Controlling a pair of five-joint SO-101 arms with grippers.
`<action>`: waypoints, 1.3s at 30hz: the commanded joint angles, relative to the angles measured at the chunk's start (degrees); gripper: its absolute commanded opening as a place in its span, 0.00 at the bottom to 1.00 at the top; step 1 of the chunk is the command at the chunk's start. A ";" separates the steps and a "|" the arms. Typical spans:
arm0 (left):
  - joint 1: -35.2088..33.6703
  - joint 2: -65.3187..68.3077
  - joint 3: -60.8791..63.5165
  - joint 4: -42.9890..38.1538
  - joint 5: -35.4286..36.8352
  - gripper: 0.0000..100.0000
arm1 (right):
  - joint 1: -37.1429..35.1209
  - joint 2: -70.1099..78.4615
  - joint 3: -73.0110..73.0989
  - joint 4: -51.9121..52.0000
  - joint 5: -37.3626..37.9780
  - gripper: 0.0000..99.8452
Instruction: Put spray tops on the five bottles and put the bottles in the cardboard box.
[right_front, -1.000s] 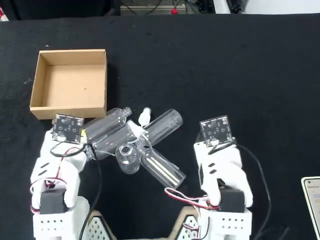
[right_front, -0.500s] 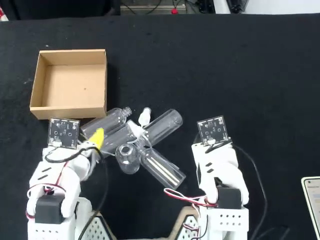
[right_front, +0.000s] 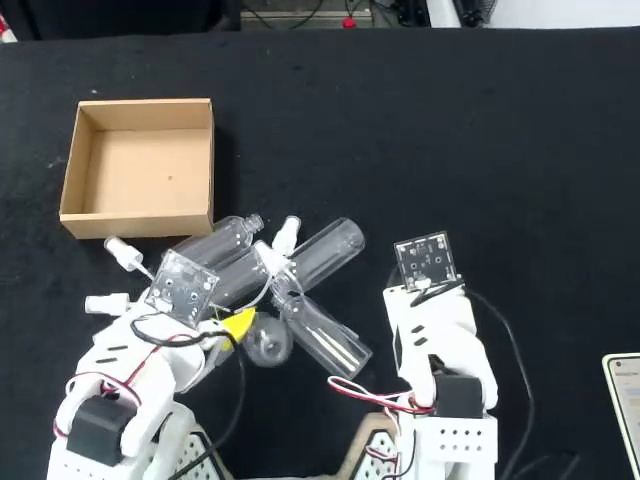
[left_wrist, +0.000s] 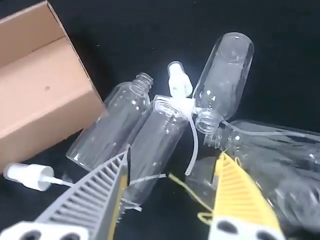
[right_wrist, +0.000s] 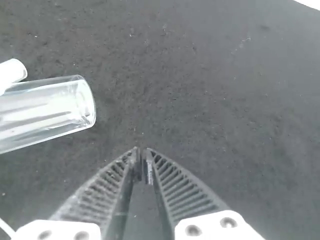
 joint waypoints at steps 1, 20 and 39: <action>-4.88 0.44 -3.82 -1.49 -1.41 0.27 | -0.53 -5.67 -0.22 -0.79 -0.09 0.01; -2.51 0.53 -0.92 3.52 -12.40 0.27 | -0.62 -5.67 -0.22 -0.70 -0.09 0.01; 9.45 32.09 -21.32 17.85 -38.59 0.27 | 0.00 -5.67 -0.31 -0.79 -0.09 0.01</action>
